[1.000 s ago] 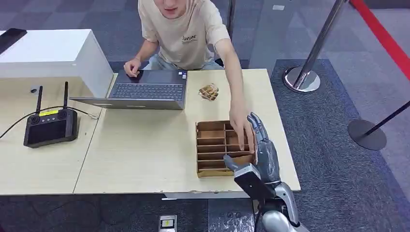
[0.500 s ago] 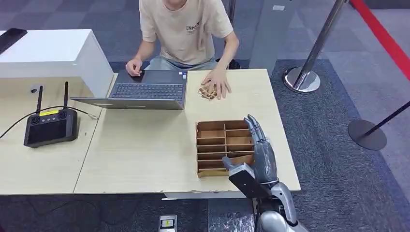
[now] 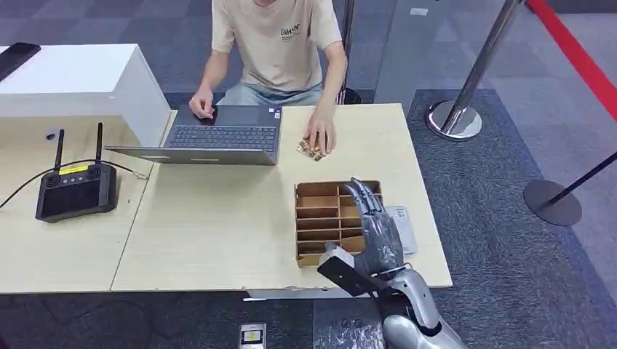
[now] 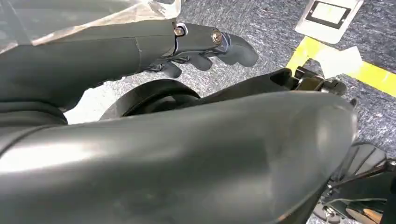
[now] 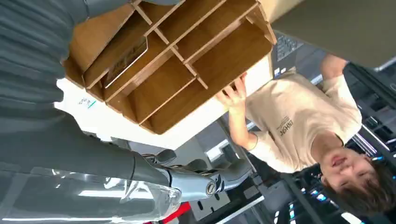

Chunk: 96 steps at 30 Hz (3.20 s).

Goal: Pass the card to the sensor for recognition and then transmit it.

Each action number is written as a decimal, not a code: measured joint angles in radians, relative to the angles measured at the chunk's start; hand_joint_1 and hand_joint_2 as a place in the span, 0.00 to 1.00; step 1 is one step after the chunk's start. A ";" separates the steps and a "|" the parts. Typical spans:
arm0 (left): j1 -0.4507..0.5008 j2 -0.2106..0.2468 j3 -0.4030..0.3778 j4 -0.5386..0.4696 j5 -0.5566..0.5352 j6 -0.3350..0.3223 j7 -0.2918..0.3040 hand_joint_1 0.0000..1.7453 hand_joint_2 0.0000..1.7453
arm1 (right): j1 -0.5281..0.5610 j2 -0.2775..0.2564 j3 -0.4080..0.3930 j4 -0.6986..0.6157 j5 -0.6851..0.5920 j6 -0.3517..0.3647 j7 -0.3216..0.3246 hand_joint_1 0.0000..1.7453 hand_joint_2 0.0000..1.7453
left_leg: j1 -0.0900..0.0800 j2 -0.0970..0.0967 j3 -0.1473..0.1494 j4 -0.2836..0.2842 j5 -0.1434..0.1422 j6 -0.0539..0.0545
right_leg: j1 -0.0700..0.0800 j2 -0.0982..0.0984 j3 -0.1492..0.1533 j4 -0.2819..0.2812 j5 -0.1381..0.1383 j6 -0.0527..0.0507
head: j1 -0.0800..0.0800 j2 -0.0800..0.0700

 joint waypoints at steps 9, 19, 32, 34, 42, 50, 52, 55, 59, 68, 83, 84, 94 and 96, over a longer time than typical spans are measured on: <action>-0.001 0.000 0.000 0.000 0.000 0.003 -0.002 0.00 0.00 | -0.038 0.001 0.039 0.063 -0.022 0.026 0.005 0.00 1.00 | 0.000 0.000 0.000 0.000 0.000 0.000 | 0.000 0.000 0.000 0.000 0.000 0.000 | 0.000 0.000; 0.000 0.000 0.000 0.000 0.003 0.001 -0.003 0.00 0.00 | -0.048 0.000 0.052 0.096 -0.026 0.026 0.005 0.00 1.00 | 0.000 0.000 0.000 0.000 0.000 0.000 | 0.000 0.000 0.000 0.000 0.000 0.000 | 0.000 0.000; -0.001 0.000 0.000 0.000 0.003 0.000 -0.003 0.00 0.00 | -0.050 0.000 0.066 0.129 -0.016 0.021 0.008 0.00 1.00 | 0.000 0.000 0.000 0.000 0.000 0.000 | 0.000 0.000 0.000 0.000 0.000 0.000 | 0.000 0.000; -0.001 0.000 0.000 0.000 0.003 0.000 -0.003 0.00 0.00 | -0.050 0.000 0.069 0.130 -0.015 0.015 0.008 0.00 1.00 | 0.000 0.000 0.000 0.000 0.000 0.000 | 0.000 0.000 0.000 0.000 0.000 0.000 | 0.000 0.000; -0.001 0.000 0.000 0.000 0.003 0.000 -0.003 0.00 0.00 | -0.050 0.000 0.075 0.130 -0.006 0.006 0.006 0.00 1.00 | 0.000 0.000 0.000 0.000 0.000 0.000 | 0.000 0.000 0.000 0.000 0.000 0.000 | 0.000 0.000; -0.001 0.000 0.000 0.000 -0.007 -0.005 -0.003 0.00 0.00 | -0.051 0.000 0.078 0.130 0.048 -0.019 0.008 0.03 1.00 | 0.000 0.000 0.000 0.000 0.000 0.000 | 0.000 0.000 0.000 0.000 0.000 0.000 | 0.000 0.000; -0.001 0.000 0.000 0.000 -0.010 -0.008 -0.003 0.00 0.00 | -0.051 -0.001 0.078 0.130 0.058 -0.022 0.011 0.05 1.00 | 0.000 0.000 0.000 0.000 0.000 0.000 | 0.000 0.000 0.000 0.000 0.000 0.000 | 0.000 0.000; -0.001 0.000 0.000 0.000 -0.013 -0.010 -0.003 0.00 0.00 | -0.056 -0.002 0.078 0.130 0.067 -0.024 0.013 0.07 1.00 | 0.000 0.000 0.000 0.000 0.000 0.000 | 0.000 0.000 0.000 0.000 0.000 0.000 | 0.000 0.000; -0.001 0.000 0.000 0.000 -0.015 -0.011 -0.003 0.00 0.00 | -0.060 -0.002 0.078 0.130 0.075 -0.031 0.014 0.15 1.00 | 0.000 0.000 0.000 0.000 0.000 0.000 | 0.000 0.000 0.000 0.000 0.000 0.000 | 0.000 0.000; -0.001 0.000 0.000 0.000 -0.019 -0.012 -0.003 0.00 0.00 | -0.061 -0.003 0.077 0.130 0.101 -0.053 0.017 0.20 1.00 | 0.000 0.000 0.000 0.000 0.000 0.000 | 0.000 0.000 0.000 0.000 0.000 0.000 | 0.000 0.000; 0.000 0.000 0.000 0.000 -0.025 -0.014 -0.003 0.00 0.00 | -0.046 -0.008 0.076 0.129 0.113 -0.068 0.028 0.22 1.00 | 0.000 0.000 0.000 0.000 0.000 0.000 | 0.000 0.000 0.000 0.000 0.000 0.000 | 0.000 0.000; 0.000 0.000 0.000 0.000 -0.025 -0.014 -0.003 0.00 0.00 | -0.045 -0.009 0.076 0.129 0.115 -0.069 0.028 0.22 1.00 | 0.000 0.000 0.000 0.000 0.000 0.000 | 0.000 0.000 0.000 0.000 0.000 0.000 | 0.000 0.000; 0.000 0.000 0.000 0.000 -0.025 -0.014 -0.003 0.00 0.00 | -0.040 -0.012 0.076 0.129 0.119 -0.071 0.028 0.22 1.00 | 0.000 0.000 0.001 0.000 0.000 0.000 | 0.000 0.000 0.000 0.000 0.000 0.000 | 0.000 0.000; 0.000 0.000 0.000 0.000 -0.025 -0.014 -0.003 0.00 0.00 | -0.040 -0.013 0.076 0.129 0.119 -0.071 0.028 0.23 1.00 | 0.000 0.000 0.001 0.000 0.000 0.000 | 0.000 0.000 0.000 0.000 0.000 0.000 | 0.000 0.000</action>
